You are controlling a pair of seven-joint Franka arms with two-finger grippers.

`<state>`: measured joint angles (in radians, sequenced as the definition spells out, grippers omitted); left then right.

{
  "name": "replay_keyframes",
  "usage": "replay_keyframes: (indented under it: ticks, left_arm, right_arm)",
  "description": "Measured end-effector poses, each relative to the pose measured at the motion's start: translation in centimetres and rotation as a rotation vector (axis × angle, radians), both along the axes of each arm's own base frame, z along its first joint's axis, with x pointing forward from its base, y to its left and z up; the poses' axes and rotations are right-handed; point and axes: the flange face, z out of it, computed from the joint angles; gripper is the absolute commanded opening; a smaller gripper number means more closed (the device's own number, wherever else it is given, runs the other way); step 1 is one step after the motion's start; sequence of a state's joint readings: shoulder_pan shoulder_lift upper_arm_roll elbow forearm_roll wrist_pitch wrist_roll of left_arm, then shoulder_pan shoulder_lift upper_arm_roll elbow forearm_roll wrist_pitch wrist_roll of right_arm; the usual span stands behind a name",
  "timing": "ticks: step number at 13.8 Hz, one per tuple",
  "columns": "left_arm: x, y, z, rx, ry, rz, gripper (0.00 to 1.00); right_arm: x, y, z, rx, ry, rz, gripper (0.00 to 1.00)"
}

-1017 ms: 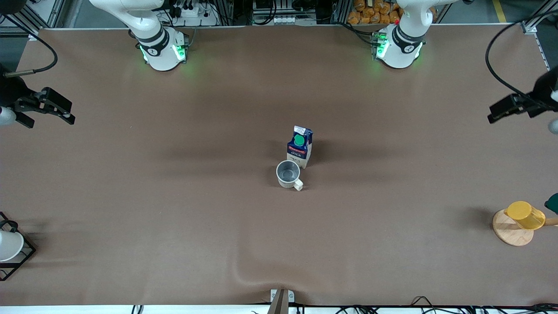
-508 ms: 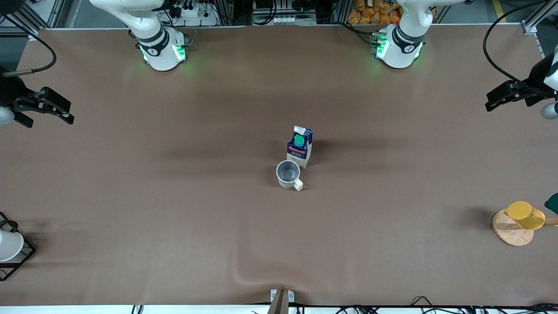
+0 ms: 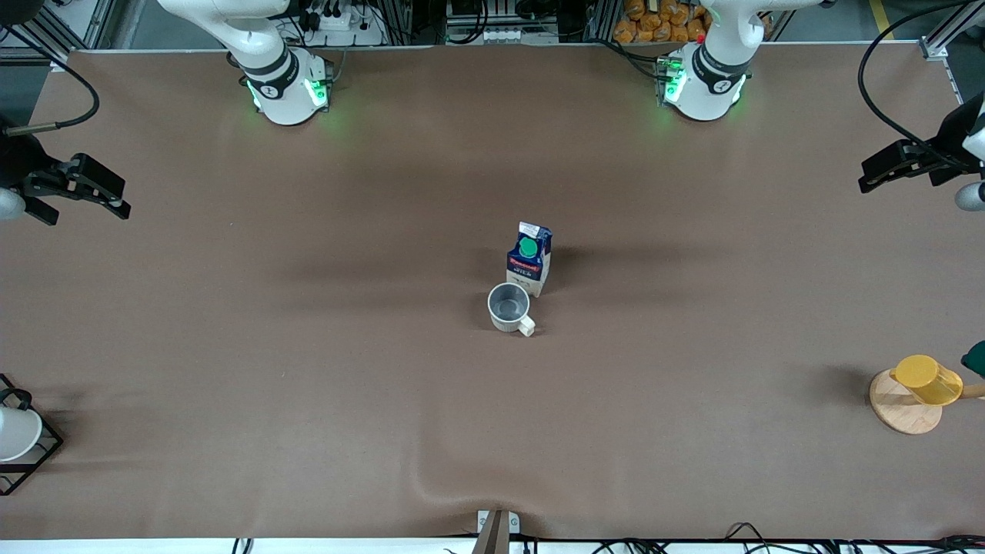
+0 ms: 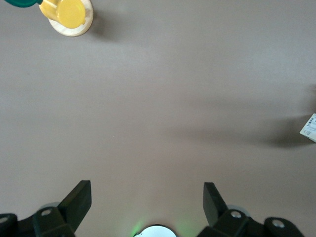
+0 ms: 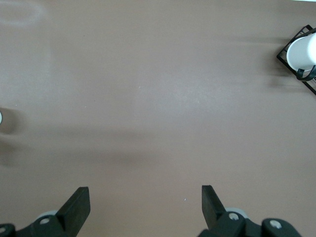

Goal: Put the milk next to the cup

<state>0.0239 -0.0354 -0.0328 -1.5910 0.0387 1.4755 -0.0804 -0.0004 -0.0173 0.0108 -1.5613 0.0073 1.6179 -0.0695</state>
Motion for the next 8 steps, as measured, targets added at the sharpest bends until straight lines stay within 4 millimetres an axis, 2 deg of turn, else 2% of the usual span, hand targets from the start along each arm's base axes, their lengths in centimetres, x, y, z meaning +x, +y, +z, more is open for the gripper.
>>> replay_keyframes:
  ticks: [5, 8]
  left_arm:
    - [-0.1, -2.3, 0.1, -0.005, 0.008, -0.094, 1.0]
    - [-0.1, -2.5, 0.0, -0.009, 0.011, -0.135, 1.0]
  right_arm:
    - [0.0, 0.0, 0.0, 0.0, 0.001, 0.0, 1.0]
    - [0.0, 0.0, -0.1, 0.0, 0.002, 0.0, 1.0]
